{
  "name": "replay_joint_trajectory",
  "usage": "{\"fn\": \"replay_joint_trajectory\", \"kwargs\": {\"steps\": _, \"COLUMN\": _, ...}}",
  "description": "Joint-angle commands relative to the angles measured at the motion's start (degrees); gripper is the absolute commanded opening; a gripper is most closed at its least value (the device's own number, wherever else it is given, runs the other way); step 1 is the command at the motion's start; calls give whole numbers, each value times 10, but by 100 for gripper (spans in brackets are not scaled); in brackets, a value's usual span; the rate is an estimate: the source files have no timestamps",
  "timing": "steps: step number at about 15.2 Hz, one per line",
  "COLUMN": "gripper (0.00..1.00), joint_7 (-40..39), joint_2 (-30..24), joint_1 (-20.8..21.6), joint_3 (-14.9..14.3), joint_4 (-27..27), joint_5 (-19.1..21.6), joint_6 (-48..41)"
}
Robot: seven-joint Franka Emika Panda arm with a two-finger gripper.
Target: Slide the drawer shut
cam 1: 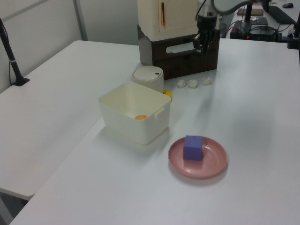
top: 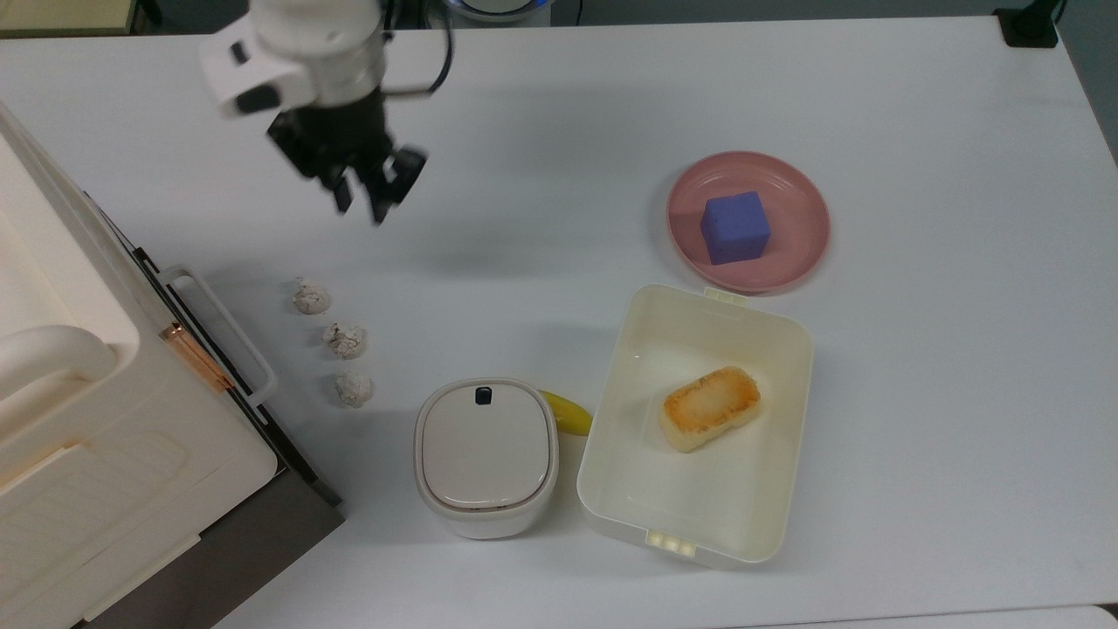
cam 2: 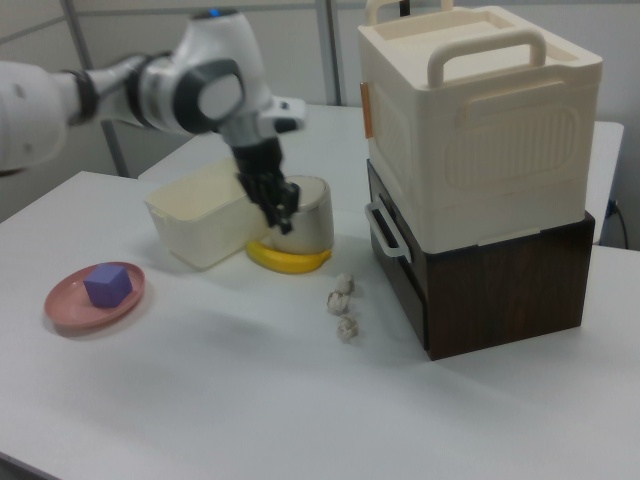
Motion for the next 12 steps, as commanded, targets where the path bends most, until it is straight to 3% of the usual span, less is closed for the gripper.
{"fn": "replay_joint_trajectory", "kwargs": {"steps": 1, "gripper": 100, "joint_7": -65, "joint_2": -74, "joint_1": 30, "joint_3": -6, "joint_4": -43, "joint_5": 15, "joint_6": -58}}
{"fn": "replay_joint_trajectory", "kwargs": {"steps": 12, "gripper": 100, "joint_7": -75, "joint_2": -96, "joint_1": 42, "joint_3": -3, "joint_4": -36, "joint_5": 14, "joint_6": -81}}
